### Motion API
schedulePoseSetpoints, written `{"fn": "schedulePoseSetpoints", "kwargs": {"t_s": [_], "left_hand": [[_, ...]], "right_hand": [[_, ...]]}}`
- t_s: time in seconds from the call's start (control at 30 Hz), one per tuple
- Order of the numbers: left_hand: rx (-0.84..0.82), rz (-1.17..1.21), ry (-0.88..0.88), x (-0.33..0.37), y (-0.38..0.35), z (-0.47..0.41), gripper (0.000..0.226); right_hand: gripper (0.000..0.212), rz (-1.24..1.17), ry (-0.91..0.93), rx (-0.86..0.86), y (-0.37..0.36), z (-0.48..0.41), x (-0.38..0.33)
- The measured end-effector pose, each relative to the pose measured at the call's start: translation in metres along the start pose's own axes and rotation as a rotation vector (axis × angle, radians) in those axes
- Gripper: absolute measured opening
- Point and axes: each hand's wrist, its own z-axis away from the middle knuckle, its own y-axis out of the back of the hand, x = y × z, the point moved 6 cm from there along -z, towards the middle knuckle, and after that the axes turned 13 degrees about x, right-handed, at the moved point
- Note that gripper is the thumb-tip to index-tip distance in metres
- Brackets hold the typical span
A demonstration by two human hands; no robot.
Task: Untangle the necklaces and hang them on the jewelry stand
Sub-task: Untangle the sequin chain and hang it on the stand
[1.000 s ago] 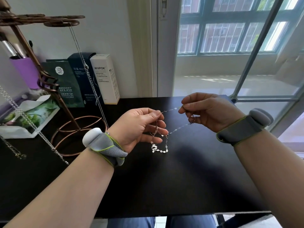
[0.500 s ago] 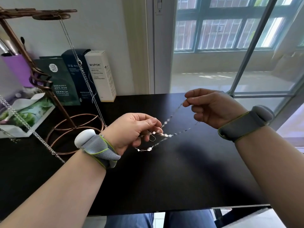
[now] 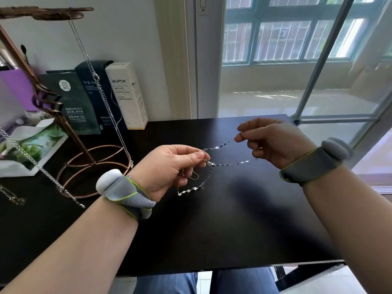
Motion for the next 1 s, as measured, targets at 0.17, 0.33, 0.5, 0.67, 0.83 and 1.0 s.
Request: {"fn": "schedulePoseSetpoints", "kwargs": {"t_s": [0.17,0.33,0.5,0.67,0.83,1.0], "left_hand": [[-0.014,0.116,0.051,-0.003,-0.009,0.001,0.020],[0.040,0.206,0.106,-0.006,-0.017,0.000,0.019],[0.055,0.292,0.136,-0.010,-0.022,0.000,0.028],[0.038,0.313,0.153,-0.011,-0.025,0.002,0.025],[0.034,0.270,0.127,-0.014,-0.022,0.000,0.020],[0.092,0.178,0.037,-0.016,-0.019,-0.003,0.010]], "right_hand": [[0.016,0.205,0.119,-0.040,-0.014,0.015,0.012],[0.013,0.169,0.271,-0.042,-0.031,0.036,0.017],[0.012,0.229,0.409,0.035,-0.034,0.045,0.020],[0.014,0.451,0.592,0.107,-0.040,0.047,0.022],[0.006,0.559,0.694,0.167,-0.040,0.049,0.019],[0.007,0.384,0.501,0.097,-0.037,0.043,0.026]]}}
